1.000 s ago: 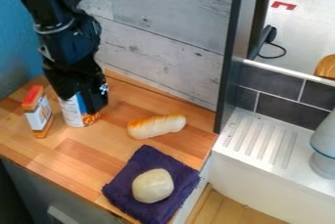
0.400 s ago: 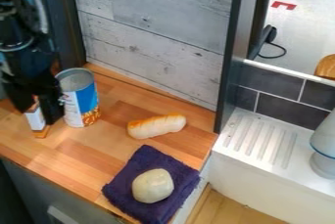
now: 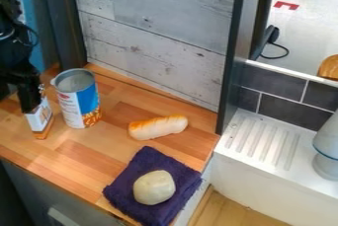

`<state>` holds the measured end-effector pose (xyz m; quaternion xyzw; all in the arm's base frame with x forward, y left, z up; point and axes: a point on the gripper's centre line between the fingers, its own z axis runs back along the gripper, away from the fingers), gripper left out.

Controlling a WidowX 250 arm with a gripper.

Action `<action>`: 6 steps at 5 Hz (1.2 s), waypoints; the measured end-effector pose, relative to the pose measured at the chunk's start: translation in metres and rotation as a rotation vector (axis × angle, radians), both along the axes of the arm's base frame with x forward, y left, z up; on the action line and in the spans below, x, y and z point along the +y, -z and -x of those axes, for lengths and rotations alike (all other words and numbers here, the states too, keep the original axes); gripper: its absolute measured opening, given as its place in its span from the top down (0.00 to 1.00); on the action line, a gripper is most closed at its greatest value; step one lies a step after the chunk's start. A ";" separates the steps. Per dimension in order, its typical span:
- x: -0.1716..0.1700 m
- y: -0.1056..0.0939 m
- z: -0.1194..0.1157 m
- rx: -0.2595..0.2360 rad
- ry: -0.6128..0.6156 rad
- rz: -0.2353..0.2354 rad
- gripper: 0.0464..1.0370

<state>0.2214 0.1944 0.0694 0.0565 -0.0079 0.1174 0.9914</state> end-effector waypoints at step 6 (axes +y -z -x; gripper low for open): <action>0.021 0.039 -0.033 0.036 -0.041 0.019 0.09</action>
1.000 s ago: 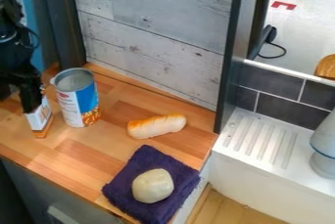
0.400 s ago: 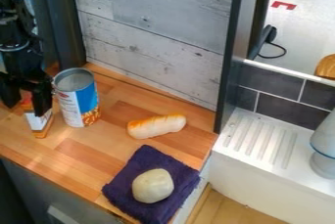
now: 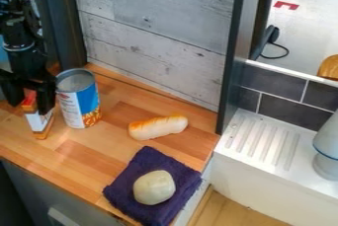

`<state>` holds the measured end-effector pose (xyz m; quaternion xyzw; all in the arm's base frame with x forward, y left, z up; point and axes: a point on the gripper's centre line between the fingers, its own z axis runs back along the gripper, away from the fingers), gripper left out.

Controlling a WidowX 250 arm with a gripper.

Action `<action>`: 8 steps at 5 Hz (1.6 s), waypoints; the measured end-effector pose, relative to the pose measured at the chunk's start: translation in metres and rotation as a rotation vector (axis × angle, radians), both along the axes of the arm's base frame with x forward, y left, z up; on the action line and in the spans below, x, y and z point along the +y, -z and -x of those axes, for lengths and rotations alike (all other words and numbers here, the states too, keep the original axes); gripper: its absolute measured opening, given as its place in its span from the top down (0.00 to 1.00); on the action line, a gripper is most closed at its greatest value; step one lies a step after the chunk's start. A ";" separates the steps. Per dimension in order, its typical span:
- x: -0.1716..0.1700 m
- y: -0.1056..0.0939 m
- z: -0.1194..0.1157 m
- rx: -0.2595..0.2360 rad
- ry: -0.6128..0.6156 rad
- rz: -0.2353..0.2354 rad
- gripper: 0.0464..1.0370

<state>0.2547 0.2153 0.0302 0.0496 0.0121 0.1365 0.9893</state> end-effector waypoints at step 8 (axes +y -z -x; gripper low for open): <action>-0.092 -0.166 -0.074 -0.182 0.321 0.255 0.65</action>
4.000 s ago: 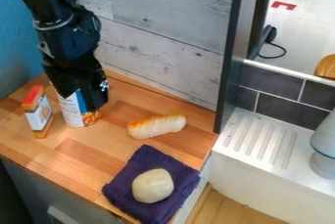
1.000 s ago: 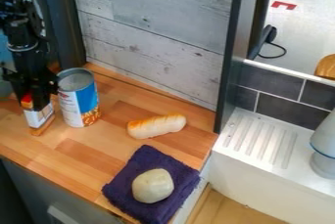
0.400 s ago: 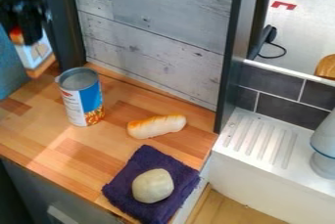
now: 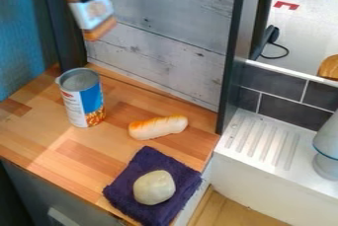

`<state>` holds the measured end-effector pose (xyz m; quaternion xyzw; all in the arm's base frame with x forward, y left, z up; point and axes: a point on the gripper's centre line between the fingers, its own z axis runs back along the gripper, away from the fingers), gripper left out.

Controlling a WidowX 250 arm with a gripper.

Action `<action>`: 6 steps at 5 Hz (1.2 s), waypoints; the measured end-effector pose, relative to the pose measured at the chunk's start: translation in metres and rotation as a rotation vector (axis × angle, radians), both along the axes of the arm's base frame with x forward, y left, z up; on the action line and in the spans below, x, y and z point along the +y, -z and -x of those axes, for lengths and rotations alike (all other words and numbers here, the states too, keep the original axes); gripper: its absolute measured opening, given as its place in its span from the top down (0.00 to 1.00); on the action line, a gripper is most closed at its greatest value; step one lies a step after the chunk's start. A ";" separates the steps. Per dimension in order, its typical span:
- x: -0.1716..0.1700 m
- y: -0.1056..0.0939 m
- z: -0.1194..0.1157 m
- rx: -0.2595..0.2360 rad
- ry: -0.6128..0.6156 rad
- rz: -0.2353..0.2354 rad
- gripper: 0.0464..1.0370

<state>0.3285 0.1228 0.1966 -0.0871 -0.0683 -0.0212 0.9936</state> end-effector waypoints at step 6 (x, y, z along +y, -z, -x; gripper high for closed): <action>-0.129 0.119 -0.024 0.116 0.331 -0.197 0.65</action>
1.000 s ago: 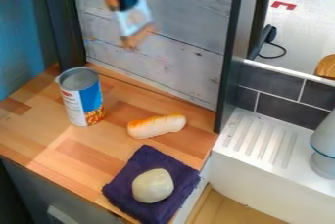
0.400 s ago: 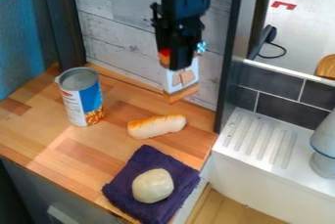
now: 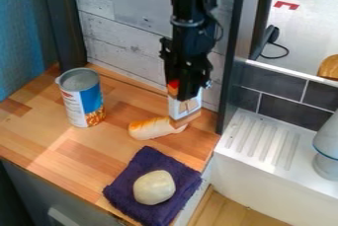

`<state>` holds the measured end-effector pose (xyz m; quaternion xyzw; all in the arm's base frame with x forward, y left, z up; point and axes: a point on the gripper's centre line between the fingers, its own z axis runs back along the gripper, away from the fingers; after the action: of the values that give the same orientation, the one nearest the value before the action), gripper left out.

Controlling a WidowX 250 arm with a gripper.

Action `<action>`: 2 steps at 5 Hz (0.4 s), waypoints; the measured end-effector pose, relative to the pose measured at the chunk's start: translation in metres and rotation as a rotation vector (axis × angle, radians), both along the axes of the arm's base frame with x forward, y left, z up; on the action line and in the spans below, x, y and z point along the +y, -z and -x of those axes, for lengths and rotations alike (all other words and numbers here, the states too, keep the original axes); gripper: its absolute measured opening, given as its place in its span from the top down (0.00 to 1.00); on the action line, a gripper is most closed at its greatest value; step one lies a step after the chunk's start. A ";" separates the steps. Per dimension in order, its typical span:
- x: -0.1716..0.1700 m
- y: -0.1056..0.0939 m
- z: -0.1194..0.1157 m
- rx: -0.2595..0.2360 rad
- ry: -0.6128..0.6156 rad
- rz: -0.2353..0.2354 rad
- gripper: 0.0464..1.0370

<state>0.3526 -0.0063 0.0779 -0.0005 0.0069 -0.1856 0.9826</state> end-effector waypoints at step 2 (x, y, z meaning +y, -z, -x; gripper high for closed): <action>0.002 0.039 -0.010 0.060 -0.008 -0.013 0.65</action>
<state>0.3621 -0.0041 0.0388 0.0002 0.0373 -0.1814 0.9827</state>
